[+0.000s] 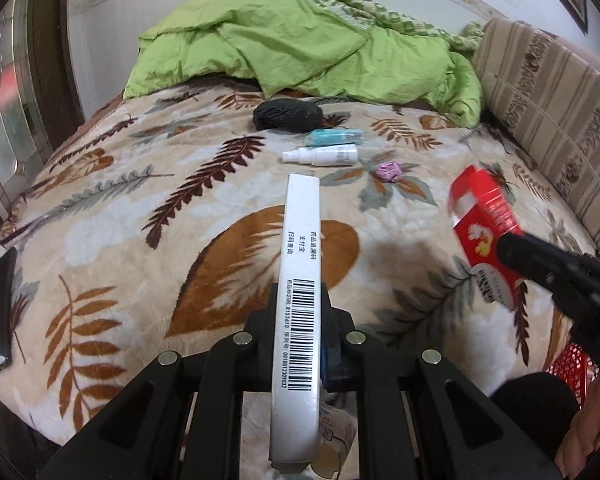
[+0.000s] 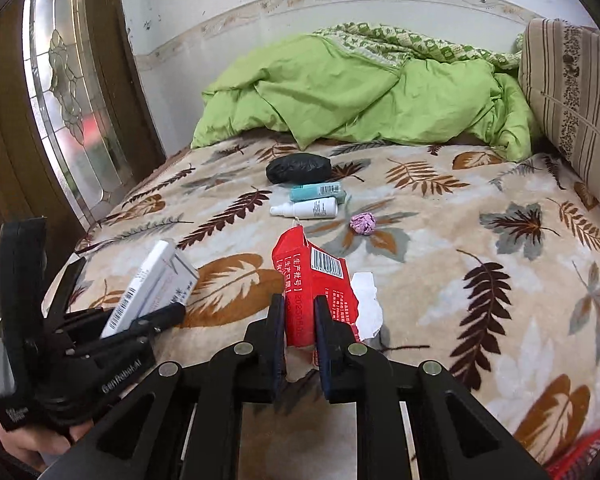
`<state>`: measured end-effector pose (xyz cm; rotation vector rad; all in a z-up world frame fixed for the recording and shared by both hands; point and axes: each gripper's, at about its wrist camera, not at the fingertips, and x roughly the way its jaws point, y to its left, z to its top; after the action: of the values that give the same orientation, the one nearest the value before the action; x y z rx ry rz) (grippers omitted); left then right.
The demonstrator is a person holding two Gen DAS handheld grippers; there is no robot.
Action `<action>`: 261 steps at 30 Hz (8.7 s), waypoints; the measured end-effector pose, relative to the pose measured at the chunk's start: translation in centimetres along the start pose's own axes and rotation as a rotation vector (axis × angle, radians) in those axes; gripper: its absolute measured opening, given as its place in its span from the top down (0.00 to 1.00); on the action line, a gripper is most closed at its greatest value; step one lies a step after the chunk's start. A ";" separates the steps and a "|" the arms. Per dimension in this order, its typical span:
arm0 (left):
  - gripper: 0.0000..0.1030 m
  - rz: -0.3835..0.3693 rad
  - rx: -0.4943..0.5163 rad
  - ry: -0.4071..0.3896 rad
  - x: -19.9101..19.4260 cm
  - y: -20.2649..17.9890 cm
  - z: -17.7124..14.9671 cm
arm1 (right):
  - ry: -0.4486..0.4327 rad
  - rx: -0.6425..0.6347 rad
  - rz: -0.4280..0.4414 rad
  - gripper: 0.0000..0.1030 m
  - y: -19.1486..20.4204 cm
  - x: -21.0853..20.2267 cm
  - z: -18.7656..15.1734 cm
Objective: Collect trash
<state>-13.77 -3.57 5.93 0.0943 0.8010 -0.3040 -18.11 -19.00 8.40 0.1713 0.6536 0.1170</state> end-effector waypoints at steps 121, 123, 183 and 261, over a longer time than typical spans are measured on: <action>0.87 0.059 0.075 -0.069 -3.4 -2.1 -0.1 | 0.043 0.155 0.118 0.85 -0.7 -3.8 -0.7; 0.87 0.058 0.075 -0.069 -3.4 -2.1 -0.1 | 0.043 0.155 0.118 0.85 -0.7 -3.8 -0.7; 0.52 -0.614 0.368 0.239 -3.5 -23.4 0.0 | -0.057 0.654 -0.272 0.64 -20.8 -21.7 -8.8; 0.68 -0.259 -0.021 0.288 23.3 -0.3 17.1 | 0.182 0.363 0.037 0.68 -10.6 11.8 3.4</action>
<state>13.17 -12.64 1.07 0.0141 1.1049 -0.5343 -6.17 -27.89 1.97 0.5268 0.8503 0.0488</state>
